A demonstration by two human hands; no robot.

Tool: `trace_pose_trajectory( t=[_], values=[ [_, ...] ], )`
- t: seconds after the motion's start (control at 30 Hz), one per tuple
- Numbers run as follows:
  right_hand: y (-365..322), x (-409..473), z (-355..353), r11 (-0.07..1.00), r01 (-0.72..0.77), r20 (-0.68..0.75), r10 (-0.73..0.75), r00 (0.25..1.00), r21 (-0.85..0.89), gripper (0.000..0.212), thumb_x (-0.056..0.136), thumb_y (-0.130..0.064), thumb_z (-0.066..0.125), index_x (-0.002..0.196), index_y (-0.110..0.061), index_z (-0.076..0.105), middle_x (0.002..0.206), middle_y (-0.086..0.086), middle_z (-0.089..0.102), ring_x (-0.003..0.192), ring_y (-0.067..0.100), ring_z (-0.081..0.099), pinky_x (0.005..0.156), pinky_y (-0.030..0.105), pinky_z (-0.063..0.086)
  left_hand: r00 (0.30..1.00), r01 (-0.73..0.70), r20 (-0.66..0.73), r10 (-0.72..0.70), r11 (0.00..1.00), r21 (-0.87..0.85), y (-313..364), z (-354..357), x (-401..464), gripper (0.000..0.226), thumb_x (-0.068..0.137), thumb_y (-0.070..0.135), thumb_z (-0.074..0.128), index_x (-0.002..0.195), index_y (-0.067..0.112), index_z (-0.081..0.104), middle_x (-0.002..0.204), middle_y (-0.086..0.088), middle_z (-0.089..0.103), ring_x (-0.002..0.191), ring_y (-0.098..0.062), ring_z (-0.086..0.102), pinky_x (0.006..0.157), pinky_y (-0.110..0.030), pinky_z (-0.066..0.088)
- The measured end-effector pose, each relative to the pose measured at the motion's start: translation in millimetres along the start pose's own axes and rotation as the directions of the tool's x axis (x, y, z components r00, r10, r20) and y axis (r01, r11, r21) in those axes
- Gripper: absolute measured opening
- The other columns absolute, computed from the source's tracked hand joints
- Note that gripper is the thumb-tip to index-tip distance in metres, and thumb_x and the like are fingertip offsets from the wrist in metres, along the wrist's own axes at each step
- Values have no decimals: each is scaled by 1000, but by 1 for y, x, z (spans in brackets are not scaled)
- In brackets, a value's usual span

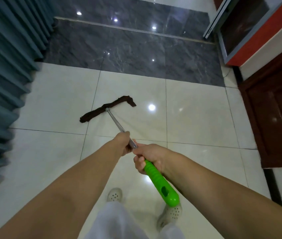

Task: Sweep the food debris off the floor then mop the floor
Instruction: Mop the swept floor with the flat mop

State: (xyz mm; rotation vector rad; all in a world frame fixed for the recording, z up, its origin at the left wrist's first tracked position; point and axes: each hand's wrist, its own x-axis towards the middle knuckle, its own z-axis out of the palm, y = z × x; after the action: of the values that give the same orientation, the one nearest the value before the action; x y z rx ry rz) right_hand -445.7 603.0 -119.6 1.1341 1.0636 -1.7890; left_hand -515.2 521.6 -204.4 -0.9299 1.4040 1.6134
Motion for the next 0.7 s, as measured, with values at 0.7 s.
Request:
trace_pose_trajectory(
  t=[0.7],
  values=[
    [58, -47, -153, 785, -144, 129, 274, 953, -602, 37, 97, -3, 31, 102, -34, 51, 36, -4, 35, 25, 3, 32, 30, 7, 27, 954, -110, -298, -37, 880, -462, -171, 89, -69, 30, 101, 14, 28, 79, -2, 42, 31, -12, 48, 63, -18, 44, 80, -34, 48]
  ],
)
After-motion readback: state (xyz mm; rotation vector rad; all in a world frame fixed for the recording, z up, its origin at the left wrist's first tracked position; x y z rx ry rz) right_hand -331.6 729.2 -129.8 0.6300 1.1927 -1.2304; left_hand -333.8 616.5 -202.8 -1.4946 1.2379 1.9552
